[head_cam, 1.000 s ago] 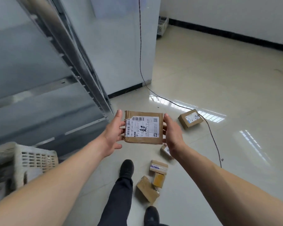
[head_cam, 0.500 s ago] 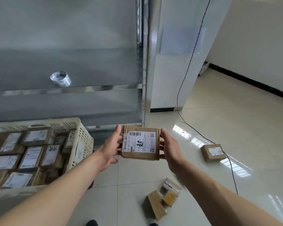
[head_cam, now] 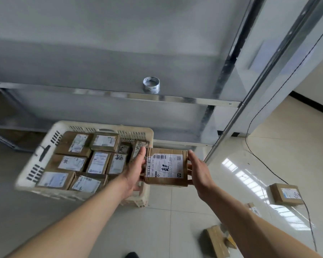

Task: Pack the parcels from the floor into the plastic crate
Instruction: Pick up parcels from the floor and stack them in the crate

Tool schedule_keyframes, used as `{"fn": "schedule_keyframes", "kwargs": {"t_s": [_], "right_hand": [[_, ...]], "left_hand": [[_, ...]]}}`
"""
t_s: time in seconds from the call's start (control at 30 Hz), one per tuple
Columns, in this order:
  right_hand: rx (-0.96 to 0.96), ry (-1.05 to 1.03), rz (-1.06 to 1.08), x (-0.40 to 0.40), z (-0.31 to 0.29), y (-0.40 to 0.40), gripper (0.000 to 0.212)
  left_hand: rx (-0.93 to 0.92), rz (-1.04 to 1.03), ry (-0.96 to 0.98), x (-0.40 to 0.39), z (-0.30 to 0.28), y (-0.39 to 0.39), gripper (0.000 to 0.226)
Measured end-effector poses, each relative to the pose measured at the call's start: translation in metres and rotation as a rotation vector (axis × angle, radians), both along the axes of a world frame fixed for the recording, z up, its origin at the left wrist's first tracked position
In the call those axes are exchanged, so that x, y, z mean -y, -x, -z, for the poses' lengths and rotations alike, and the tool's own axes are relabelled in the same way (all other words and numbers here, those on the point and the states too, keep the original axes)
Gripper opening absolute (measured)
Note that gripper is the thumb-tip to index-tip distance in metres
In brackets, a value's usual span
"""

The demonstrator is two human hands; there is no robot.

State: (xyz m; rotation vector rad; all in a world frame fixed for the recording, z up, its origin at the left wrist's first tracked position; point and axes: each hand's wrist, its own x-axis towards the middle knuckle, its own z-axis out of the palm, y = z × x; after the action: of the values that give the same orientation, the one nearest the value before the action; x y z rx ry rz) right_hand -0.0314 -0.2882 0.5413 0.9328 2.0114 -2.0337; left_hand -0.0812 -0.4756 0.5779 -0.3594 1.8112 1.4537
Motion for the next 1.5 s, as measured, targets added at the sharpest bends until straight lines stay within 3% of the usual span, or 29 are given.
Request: {"fn": "schedule_keyframes", "kwargs": {"t_s": [0.2, 0.43, 0.5, 0.6, 0.67, 0.83, 0.87, 0.97, 1.03, 1.3, 1.43, 1.5], "right_hand": [[0.019, -0.008, -0.026, 0.075, 0.009, 0.033, 0.049], [0.053, 0.052, -0.110, 0.116, 0.032, 0.071, 0.050], [0.074, 0.067, -0.131, 0.124, 0.041, 0.084, 0.049], [0.112, 0.091, -0.172, 0.135, 0.054, 0.106, 0.049], [0.129, 0.092, -0.191, 0.140, 0.058, 0.118, 0.051], [0.168, 0.095, -0.278, 0.141, 0.074, 0.135, 0.015], [0.176, 0.085, -0.291, 0.142, 0.081, 0.135, 0.024], [0.208, 0.003, -0.337, 0.149, 0.116, 0.133, 0.100], [0.255, -0.012, -0.339, 0.152, 0.146, 0.127, 0.115], [0.385, 0.053, -0.237, 0.165, 0.193, 0.111, 0.060], [0.404, 0.039, -0.219, 0.175, 0.205, 0.109, 0.058], [0.419, 0.018, -0.205, 0.179, 0.205, 0.112, 0.045]], "left_hand": [[0.021, -0.034, 0.027, 0.078, 0.009, 0.036, 0.079], [0.087, -0.090, 0.063, 0.126, 0.031, 0.064, 0.111], [0.102, -0.123, 0.055, 0.134, 0.041, 0.071, 0.098], [0.116, -0.158, 0.050, 0.142, 0.050, 0.082, 0.060], [0.127, -0.160, 0.074, 0.143, 0.051, 0.090, 0.053], [0.176, -0.195, 0.085, 0.149, 0.080, 0.109, 0.080], [0.196, -0.193, 0.083, 0.149, 0.088, 0.111, 0.082], [0.255, -0.186, 0.061, 0.148, 0.113, 0.114, 0.082], [0.287, -0.163, 0.058, 0.147, 0.132, 0.115, 0.088], [0.296, -0.049, 0.042, 0.147, 0.197, 0.119, 0.083], [0.319, 0.038, 0.070, 0.154, 0.229, 0.118, 0.098], [0.324, 0.092, 0.079, 0.156, 0.236, 0.119, 0.099]]}}
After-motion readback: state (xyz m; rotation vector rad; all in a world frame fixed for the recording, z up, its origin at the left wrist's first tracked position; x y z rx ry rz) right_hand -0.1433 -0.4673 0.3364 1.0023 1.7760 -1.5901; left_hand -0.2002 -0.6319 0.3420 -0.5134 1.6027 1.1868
